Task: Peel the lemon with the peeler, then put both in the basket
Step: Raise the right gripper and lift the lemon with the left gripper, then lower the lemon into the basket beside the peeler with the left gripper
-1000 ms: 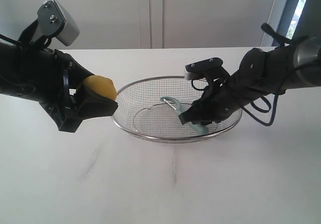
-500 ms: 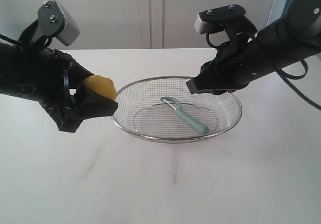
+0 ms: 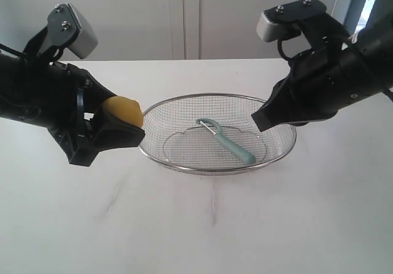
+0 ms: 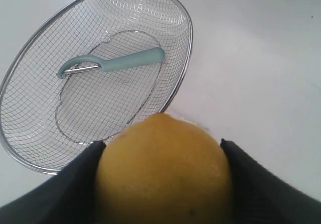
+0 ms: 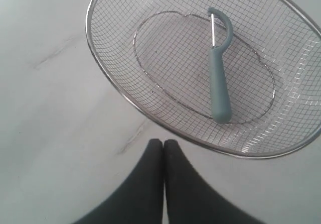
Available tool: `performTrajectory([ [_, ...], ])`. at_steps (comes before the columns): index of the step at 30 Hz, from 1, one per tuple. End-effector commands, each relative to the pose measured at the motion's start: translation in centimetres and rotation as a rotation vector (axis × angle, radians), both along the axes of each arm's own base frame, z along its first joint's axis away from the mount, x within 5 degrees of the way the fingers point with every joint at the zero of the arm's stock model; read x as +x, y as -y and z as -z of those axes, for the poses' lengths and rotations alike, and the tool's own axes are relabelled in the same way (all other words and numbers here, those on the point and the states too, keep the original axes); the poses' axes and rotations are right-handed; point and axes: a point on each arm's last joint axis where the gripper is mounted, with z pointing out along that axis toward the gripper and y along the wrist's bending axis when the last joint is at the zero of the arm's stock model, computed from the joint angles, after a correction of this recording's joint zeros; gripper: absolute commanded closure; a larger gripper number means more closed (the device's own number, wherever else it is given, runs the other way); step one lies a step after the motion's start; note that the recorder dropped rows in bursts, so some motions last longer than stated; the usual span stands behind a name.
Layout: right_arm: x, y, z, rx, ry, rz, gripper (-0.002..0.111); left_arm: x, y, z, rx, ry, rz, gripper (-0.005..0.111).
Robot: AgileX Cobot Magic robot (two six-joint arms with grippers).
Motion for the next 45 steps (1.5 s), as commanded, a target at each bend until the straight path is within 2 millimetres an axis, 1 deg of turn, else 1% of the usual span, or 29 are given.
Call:
performTrajectory([
  [1,-0.9,0.3,-0.4,-0.001,0.01,-0.004,0.108,-0.5,0.3,-0.2,-0.036,-0.054,0.021,0.107],
  [6,-0.9,0.4,-0.4,0.0,0.012,-0.004,0.108,-0.6,0.3,-0.2,-0.037,-0.06,0.025,0.107],
  [12,-0.9,0.4,-0.4,0.0,0.012,-0.004,0.108,-1.2,0.4,-0.1,-0.045,-0.131,0.053,0.107],
  [18,-0.9,0.4,-0.4,0.0,0.014,-0.003,0.108,-0.9,0.4,-0.2,-0.091,-0.211,-0.042,0.107],
  [22,-0.9,0.4,-0.4,0.0,0.014,-0.003,0.108,-1.2,0.6,-0.3,-0.121,-0.266,-0.052,0.107],
  [25,-0.9,0.4,-0.4,0.0,0.014,-0.003,0.108,-0.8,1.3,-1.2,-0.158,-0.207,-0.081,0.107],
  [27,-0.9,0.4,-0.4,0.0,0.014,-0.003,0.108,-0.5,2.0,-2.4,-0.178,-0.161,-0.098,0.107],
  [30,-0.9,0.4,-0.5,0.001,0.017,-0.002,0.108,0.7,2.6,-4.1,-0.146,-0.094,-0.104,0.107],
  [34,-0.9,0.4,-0.5,0.001,0.017,-0.002,0.108,3.3,3.4,-4.9,-0.083,-0.077,-0.152,0.107],
  [39,-0.9,0.4,-0.5,0.001,0.017,-0.002,0.108,6.4,5.1,-4.7,-0.047,-0.118,-0.153,0.107],
  [40,-0.9,0.4,-0.5,0.001,0.017,-0.002,0.108,7.6,5.8,-4.3,-0.044,-0.143,-0.163,0.107],
  [42,-0.9,0.4,-0.5,0.001,0.017,-0.002,0.108,8.8,6.5,-3.8,-0.043,-0.17,-0.17,0.107],
  [45,-0.9,0.4,-0.5,0.001,0.017,-0.002,0.108,10.4,7.4,-2.4,-0.018,-0.189,-0.17,0.107],
])
